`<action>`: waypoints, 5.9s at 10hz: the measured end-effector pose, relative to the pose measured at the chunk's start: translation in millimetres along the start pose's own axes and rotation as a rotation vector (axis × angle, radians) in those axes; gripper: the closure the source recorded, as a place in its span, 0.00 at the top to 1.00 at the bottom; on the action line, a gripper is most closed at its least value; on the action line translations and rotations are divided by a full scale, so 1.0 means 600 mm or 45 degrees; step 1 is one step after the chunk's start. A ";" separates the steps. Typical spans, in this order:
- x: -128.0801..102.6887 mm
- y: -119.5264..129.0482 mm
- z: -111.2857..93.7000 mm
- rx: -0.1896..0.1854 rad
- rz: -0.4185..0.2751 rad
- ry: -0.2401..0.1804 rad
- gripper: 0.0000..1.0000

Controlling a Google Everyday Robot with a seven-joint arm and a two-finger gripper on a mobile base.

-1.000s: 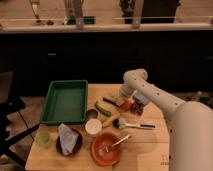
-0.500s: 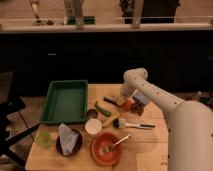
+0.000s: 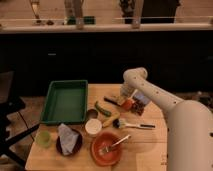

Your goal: Wipe table surface with eraser

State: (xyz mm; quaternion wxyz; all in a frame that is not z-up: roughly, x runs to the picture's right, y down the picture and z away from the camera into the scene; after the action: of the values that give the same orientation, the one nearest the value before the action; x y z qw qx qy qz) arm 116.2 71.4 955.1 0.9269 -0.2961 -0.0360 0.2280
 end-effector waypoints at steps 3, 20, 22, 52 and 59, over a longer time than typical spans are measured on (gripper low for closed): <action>-0.019 0.001 0.000 0.016 -0.038 0.041 0.01; -0.067 -0.089 -0.017 -0.055 -0.428 0.105 0.01; -0.108 -0.071 -0.007 -0.084 -0.508 0.085 0.01; -0.045 -0.094 -0.039 -0.124 -0.427 0.195 0.01; -0.100 -0.084 -0.005 -0.202 -0.451 0.142 0.01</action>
State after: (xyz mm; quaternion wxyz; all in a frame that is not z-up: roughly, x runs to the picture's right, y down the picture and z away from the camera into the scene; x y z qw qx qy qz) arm 83.4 6.8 985.5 0.9268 -0.3693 -0.0540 0.0413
